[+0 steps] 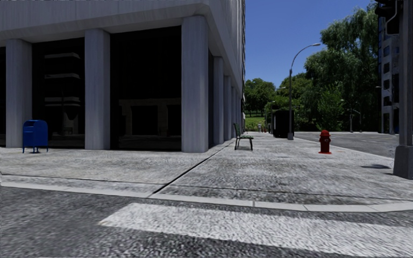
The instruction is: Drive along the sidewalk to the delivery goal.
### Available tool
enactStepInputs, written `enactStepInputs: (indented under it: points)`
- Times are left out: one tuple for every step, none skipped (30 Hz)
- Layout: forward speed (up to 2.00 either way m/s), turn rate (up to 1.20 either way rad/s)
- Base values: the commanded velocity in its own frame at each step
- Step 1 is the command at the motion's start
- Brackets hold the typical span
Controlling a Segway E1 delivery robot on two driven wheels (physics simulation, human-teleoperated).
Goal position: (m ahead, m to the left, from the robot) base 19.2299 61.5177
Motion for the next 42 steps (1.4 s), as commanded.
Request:
enactStepInputs:
  points:
    - [2.00, 0.00]
    - [2.00, 0.00]
    - [2.00, 0.00]
    - [2.00, 0.00]
    - [2.00, 0.00]
    - [2.00, 0.00]
    - [2.00, 0.00]
    - [2.00, 0.00]
    - [2.00, 0.00]
    - [2.00, 0.00]
    - [2.00, 0.00]
    - [2.00, 0.00]
    - [2.00, 0.00]
    - [2.00, 0.01]
    - [2.00, 0.01]
    - [2.00, 0.03]
    - [2.00, 0.06]
    - [2.00, 0.12]
    - [2.00, 0.12]
    - [2.00, 0.19]
    - [1.91, 0.24]
    - [1.91, 0.24]
    - [1.77, 0.28]
    - [1.67, 0.32]
    - [1.62, 0.37]
    - [1.62, 0.37]
    - [1.59, 0.39]
    - [1.58, 0.40]
    - [1.58, 0.42]
    - [1.58, 0.42]
    - [1.58, 0.44]
    - [1.58, 0.45]
    - [1.57, 0.46]
    - [1.57, 0.46]
    - [1.57, 0.46]
    - [1.57, 0.46]
    - [1.57, 0.46]
    - [1.57, 0.46]
    - [1.57, 0.46]
    - [1.57, 0.47]
    - [1.57, 0.47]
    - [1.57, 0.47]
